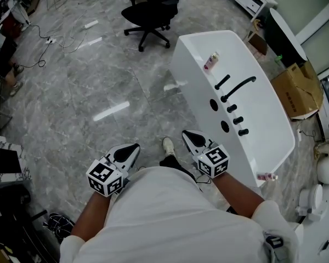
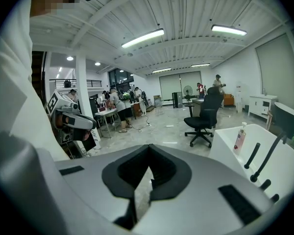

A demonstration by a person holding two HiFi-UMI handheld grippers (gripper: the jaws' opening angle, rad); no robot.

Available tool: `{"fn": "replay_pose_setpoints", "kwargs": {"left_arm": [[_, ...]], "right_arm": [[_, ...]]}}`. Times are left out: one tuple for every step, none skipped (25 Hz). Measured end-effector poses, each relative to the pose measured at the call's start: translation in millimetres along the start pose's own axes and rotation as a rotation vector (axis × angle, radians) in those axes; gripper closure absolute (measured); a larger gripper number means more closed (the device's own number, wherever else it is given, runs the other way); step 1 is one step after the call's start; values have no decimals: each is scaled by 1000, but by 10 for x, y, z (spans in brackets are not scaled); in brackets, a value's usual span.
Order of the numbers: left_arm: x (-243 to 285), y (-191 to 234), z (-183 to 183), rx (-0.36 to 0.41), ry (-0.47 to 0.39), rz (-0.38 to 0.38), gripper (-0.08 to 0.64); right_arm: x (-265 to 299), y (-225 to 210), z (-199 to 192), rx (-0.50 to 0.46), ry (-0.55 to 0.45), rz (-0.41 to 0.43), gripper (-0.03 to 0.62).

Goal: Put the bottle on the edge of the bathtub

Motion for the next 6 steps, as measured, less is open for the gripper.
{"fn": "replay_pose_setpoints", "kwargs": {"left_arm": [[-7,-2,-5,-2,-1,3,538],[-11,-6,-9,-5,-2,6,538],[-12,-14,-12,-7,-3,9,538],[-14,-24,-17,-10,-3,12,538],[-16,-34,-23,-13,-4,14,538],[-18,-44,-29,-16,-4,16,538]], "right_arm": [[2,2,0,-2,1,1,584],[1,0,1,-4,1,3,584],[-2,-3,3,-5,1,4,584],[-6,-6,5,-6,1,4,584],[-10,-8,8,-6,0,5,584],[-13,-10,12,-7,-2,6,584]]}}
Point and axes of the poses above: the fingertips, and each gripper's own axes: x forward along the fingers, y to its left, z out of its top, the point moved 7 cm from there along -x, backward along the fingers, and after that the axes turned 7 degrees about x, right-handed, at the moved point
